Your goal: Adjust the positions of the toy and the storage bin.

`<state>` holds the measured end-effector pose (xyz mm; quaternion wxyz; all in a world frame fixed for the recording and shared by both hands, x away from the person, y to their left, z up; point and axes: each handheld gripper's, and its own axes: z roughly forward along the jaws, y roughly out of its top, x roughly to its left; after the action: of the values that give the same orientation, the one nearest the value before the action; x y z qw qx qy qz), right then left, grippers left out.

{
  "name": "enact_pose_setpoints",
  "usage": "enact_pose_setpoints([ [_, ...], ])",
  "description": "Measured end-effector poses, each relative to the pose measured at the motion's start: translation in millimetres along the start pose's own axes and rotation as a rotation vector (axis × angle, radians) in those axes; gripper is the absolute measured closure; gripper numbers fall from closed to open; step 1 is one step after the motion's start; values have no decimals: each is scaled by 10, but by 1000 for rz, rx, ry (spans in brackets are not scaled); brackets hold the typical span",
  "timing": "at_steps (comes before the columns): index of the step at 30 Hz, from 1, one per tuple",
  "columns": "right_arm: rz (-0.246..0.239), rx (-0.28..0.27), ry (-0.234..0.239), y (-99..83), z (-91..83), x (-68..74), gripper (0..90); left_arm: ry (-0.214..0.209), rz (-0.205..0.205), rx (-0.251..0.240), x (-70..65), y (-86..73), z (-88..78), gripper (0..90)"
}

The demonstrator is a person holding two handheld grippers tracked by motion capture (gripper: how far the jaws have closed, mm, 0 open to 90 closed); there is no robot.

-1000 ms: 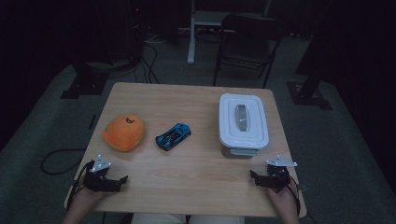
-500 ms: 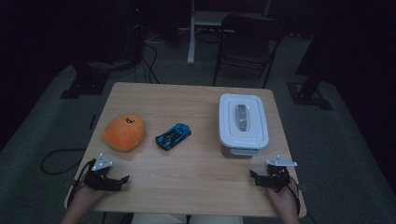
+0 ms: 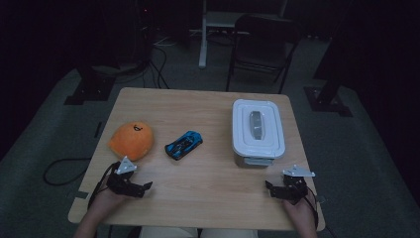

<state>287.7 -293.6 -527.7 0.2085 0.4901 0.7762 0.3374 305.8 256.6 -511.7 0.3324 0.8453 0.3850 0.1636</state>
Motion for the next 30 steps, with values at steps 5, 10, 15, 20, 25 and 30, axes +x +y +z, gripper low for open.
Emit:
enact_pose_setpoints([
  [5, -1, 1, 0, 0, -1, 0, 142, -28, 38, 4, -86, 171, 81, 14],
  [10, 1, 0, 0, 0, 0, 1, 142, -37, 101, 3, -174, 455, 182, 14],
  [15, 1, 0, 0, 0, 0, 1, 142, -49, 106, 0, -148, 620, 268, 14],
  [20, 1, 0, 0, 0, 0, 1, 142, -57, 93, -8, -88, 754, 350, 14],
  [25, 1, 0, 0, 0, 0, 1, 142, -49, 99, -4, -69, 863, 453, 39],
  [30, 1, 0, 0, 0, 0, 0, 142, -50, 105, -6, -68, 1011, 553, 39],
])
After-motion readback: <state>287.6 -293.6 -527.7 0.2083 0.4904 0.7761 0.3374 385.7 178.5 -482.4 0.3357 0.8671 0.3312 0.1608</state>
